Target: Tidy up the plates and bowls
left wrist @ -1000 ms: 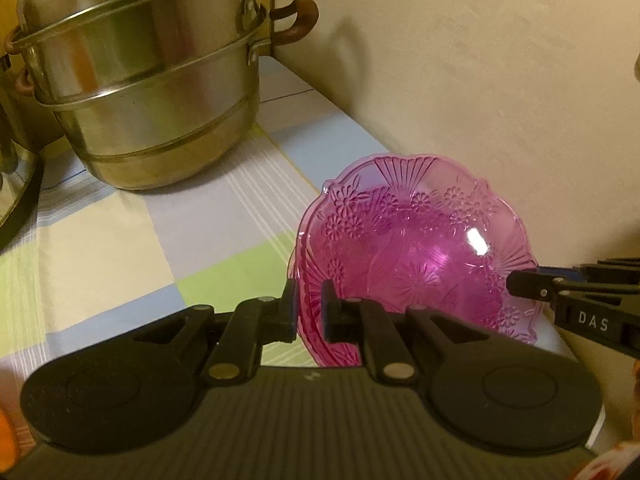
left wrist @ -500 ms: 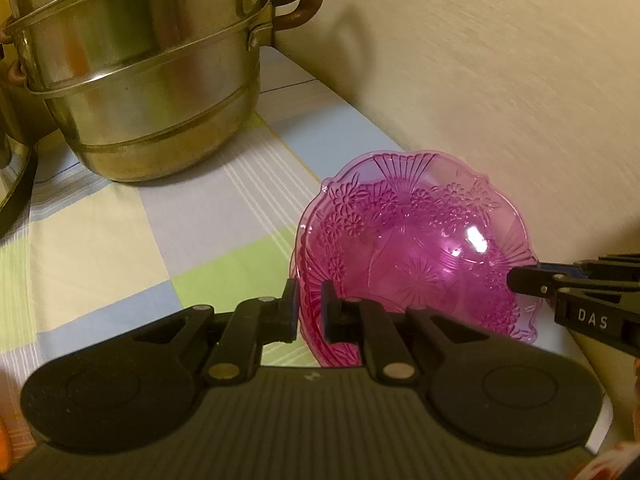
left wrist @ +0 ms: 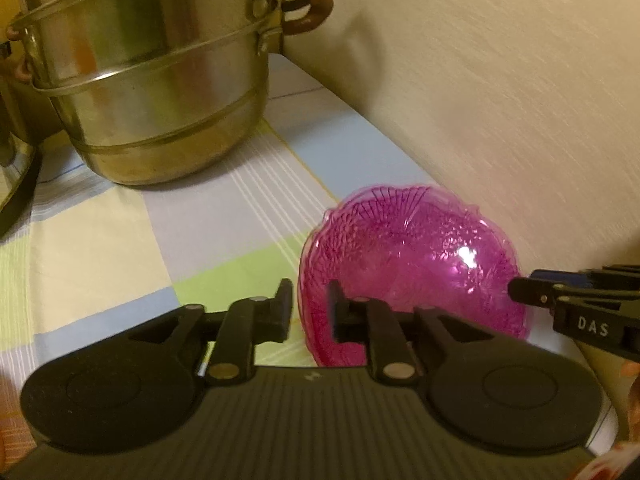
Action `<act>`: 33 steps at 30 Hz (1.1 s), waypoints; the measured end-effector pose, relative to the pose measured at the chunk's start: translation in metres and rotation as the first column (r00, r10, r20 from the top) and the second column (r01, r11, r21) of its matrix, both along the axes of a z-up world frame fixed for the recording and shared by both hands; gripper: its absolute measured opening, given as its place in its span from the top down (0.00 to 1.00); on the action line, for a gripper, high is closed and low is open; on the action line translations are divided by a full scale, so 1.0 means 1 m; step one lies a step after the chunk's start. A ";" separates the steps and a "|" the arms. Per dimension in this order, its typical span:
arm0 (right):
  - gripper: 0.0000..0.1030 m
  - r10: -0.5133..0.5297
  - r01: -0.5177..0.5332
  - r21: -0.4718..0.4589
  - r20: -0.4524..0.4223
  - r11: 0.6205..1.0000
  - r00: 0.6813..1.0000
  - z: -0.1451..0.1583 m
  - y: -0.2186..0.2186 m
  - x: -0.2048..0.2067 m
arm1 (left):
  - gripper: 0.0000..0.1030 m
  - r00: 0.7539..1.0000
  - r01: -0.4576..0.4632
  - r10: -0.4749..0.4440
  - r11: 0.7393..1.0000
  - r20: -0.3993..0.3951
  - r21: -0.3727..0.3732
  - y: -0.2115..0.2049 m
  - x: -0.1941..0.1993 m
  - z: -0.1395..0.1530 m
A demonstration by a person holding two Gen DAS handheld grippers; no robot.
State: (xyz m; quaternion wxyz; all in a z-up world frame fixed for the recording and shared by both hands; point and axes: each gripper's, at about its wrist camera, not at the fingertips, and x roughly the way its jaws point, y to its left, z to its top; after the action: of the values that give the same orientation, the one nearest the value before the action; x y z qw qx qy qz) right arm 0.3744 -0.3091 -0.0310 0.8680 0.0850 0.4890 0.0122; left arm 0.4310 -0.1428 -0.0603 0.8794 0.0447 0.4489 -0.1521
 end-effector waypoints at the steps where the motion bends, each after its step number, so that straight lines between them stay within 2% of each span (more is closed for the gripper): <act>1: 0.67 -0.002 0.002 0.001 0.009 1.000 1.000 0.001 0.000 -0.001 | 0.81 1.000 0.002 -0.002 1.000 0.001 -0.007 0.001 -0.001 0.001; 8: 0.65 -0.019 0.019 0.004 0.043 1.000 0.999 0.014 0.001 -0.010 | 0.81 1.000 -0.007 0.008 0.999 0.015 -0.037 0.009 -0.012 0.011; 14: 0.65 -0.025 0.023 0.032 0.056 0.999 0.998 0.033 0.008 -0.032 | 0.81 1.000 -0.021 0.022 0.998 0.022 -0.060 0.018 -0.037 0.030; 25: 0.65 0.048 -0.055 0.069 0.092 0.996 0.995 0.082 0.038 -0.099 | 0.81 0.994 -0.095 0.102 0.988 0.050 -0.125 0.054 -0.132 0.074; 33: 0.65 0.079 -0.095 0.144 0.109 0.985 0.991 0.108 0.066 -0.159 | 0.81 0.973 -0.217 0.227 0.965 0.053 -0.147 0.106 -0.215 0.091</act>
State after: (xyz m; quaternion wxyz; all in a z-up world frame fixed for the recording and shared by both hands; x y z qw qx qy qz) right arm 0.2153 -0.2426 0.0775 0.8820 0.1274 0.4445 0.0909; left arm 0.2156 -0.0371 0.0304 0.9068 -0.0625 0.4086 -0.0823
